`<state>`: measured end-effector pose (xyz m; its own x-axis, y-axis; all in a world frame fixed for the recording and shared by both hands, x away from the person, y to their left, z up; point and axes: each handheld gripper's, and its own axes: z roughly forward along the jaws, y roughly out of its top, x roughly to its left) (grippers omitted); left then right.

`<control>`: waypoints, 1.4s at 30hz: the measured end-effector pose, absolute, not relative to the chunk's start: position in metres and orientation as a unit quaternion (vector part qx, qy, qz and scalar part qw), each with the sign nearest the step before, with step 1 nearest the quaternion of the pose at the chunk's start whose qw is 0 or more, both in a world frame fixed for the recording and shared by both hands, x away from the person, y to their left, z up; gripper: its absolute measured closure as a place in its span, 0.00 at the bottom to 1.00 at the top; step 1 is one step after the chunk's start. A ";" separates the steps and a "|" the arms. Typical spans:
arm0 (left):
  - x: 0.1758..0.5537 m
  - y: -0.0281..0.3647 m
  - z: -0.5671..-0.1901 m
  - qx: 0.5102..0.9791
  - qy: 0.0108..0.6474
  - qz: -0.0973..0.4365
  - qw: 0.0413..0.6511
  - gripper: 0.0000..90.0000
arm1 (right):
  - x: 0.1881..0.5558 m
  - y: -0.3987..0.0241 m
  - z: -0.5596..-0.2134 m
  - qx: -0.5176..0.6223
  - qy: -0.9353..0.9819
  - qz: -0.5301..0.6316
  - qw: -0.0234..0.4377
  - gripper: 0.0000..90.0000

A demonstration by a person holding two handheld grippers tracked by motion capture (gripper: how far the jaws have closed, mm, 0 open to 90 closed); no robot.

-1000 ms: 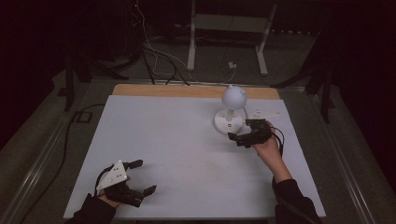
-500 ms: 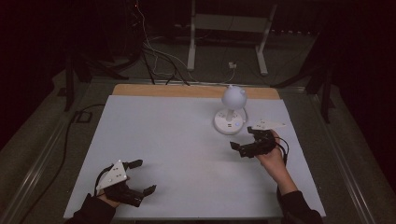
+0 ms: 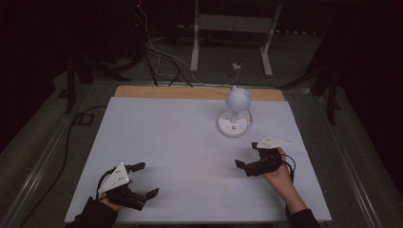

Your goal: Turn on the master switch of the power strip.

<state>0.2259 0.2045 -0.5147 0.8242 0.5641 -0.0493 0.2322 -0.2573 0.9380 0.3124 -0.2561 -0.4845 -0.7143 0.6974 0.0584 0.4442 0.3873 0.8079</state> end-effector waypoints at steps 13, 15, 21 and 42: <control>0.225 0.204 -0.515 0.780 0.253 0.149 0.553 0.00 | 0.284 -0.268 -0.500 0.337 0.831 0.414 0.153 0.00; 0.225 0.204 -0.515 0.780 0.253 0.149 0.553 0.00 | 0.279 -0.271 -0.501 0.334 0.832 0.413 0.159 0.00; 0.225 0.204 -0.514 0.780 0.252 0.149 0.553 0.00 | 0.266 -0.282 -0.507 0.340 0.836 0.404 0.152 0.00; 0.224 0.204 -0.514 0.782 0.250 0.150 0.551 0.00 | 0.236 -0.320 -0.514 0.353 0.830 0.400 0.162 0.00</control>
<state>0.2238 0.2036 -0.5139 0.8302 0.5560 -0.0406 0.2257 -0.2687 0.9364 0.2356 -0.3203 -0.5139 -0.6982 0.7158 0.0134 0.4566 0.4308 0.7784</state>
